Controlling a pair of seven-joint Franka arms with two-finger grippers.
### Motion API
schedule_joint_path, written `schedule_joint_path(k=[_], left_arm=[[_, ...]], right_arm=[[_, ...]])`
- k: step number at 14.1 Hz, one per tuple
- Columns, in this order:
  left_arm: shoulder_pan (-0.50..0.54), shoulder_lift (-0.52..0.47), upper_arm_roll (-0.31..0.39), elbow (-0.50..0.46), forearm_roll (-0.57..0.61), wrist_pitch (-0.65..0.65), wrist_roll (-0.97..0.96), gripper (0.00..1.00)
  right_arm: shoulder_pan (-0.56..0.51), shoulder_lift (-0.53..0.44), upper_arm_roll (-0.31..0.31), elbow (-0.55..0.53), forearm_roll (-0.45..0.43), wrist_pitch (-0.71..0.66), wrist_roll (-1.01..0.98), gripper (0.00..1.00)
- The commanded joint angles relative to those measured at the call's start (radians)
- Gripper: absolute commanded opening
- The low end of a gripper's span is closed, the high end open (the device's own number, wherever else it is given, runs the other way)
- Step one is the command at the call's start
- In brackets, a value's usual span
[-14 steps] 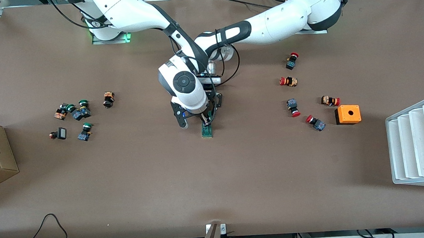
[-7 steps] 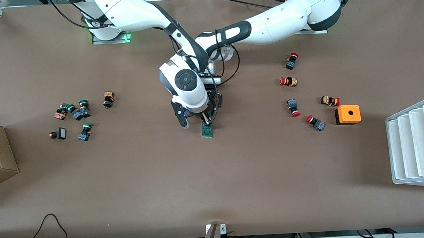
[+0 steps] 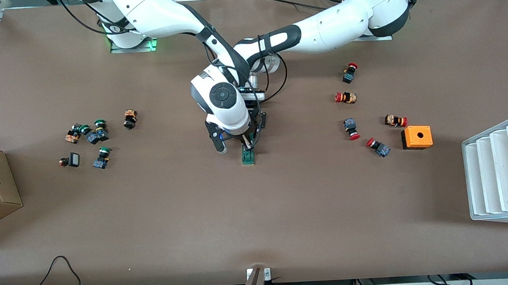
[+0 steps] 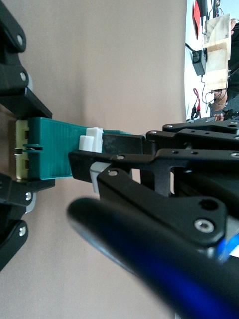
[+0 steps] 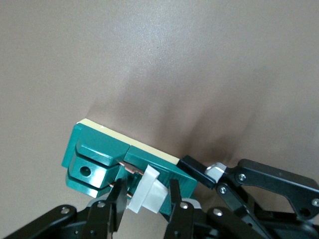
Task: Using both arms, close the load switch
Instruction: 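Push the white handle down into the contacts with the right gripper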
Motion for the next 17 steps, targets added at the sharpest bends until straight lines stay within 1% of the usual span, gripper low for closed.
schedule_joint_path(k=[1,4,9,11,16,17], left_arm=[[-0.004,0.032,-0.001,0.028,0.023,0.004,-0.004,0.00],[-0.004,0.031,-0.003,0.028,0.023,0.004,-0.004,0.00],[-0.004,0.031,-0.005,0.028,0.023,0.004,-0.004,0.00],[-0.004,0.031,-0.005,0.028,0.023,0.004,-0.004,0.00],[-0.004,0.031,-0.006,0.028,0.023,0.004,-0.004,0.00],[-0.004,0.031,-0.006,0.028,0.023,0.004,-0.004,0.00]], right_arm=[[-0.011,0.005,-0.003,0.042,-0.010,0.039,0.022,0.40],[-0.017,0.005,-0.003,0.071,-0.007,0.008,0.022,0.40],[-0.020,0.005,0.001,0.071,-0.006,0.009,0.025,0.37],[-0.022,0.005,0.019,0.071,-0.006,0.008,0.030,0.37],[-0.022,0.003,0.020,0.070,-0.009,0.008,0.041,0.36],[-0.022,0.003,0.020,0.070,-0.009,0.008,0.039,0.34]])
